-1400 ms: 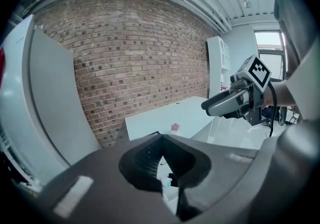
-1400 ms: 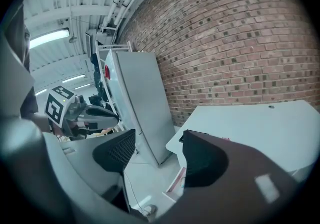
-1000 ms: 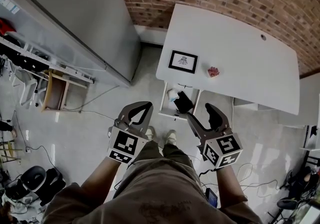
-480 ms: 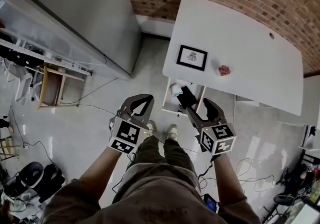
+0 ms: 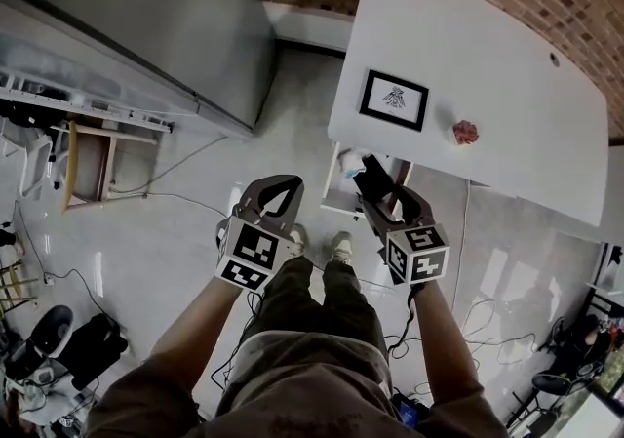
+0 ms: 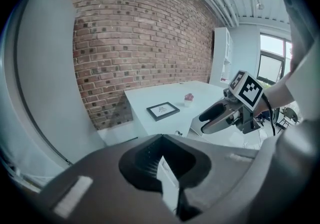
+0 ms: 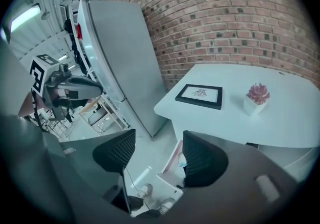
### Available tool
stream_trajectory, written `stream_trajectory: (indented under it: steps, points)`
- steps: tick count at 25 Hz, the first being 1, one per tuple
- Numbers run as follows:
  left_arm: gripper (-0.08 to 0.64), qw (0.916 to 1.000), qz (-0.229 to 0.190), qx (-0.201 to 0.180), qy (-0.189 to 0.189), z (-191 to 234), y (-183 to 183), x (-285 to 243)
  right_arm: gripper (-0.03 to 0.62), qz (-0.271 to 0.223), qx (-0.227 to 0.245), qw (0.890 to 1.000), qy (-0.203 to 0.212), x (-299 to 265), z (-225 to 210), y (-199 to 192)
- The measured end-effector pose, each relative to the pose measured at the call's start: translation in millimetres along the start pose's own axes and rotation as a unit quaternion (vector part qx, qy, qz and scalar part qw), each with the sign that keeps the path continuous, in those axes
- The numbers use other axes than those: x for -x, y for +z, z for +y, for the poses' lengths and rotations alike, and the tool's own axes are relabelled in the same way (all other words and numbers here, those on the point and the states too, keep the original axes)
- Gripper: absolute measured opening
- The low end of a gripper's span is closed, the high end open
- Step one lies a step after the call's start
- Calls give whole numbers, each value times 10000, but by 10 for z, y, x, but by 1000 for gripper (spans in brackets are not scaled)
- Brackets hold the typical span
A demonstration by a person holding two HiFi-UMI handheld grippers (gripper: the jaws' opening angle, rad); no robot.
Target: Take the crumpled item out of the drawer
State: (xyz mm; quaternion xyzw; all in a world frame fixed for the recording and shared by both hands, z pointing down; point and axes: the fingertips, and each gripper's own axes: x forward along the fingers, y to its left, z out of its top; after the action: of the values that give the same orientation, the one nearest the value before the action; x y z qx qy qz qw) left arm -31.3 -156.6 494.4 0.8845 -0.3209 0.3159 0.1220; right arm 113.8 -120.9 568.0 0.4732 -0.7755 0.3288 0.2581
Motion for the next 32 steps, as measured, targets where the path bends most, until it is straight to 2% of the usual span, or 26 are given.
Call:
stream_trajectory:
  steps: [14, 20, 25, 29, 32]
  points:
    - [0, 9979, 366, 520, -151, 246, -1182, -997, 309, 737, -120, 9970, -199, -1495, -448, -949]
    - [0, 9971, 506, 503, -258, 278, -1648, -1455, 310, 942, -140, 9950, -305, -2074, -726, -1357]
    - [0, 9968, 582, 467, -287, 282, -2046, -1816, 310, 1230, 81, 9916, -400, -2541, -990, -1775]
    - [0, 9971, 631, 350, -245, 315, -2313, -2054, 316, 1449, 519, 9874, -365, -2940, -1139, -2060]
    - [0, 9968, 687, 343, -207, 369, -2527, -2220, 325, 1526, 597, 9857, -388, -3207, -1247, -2227]
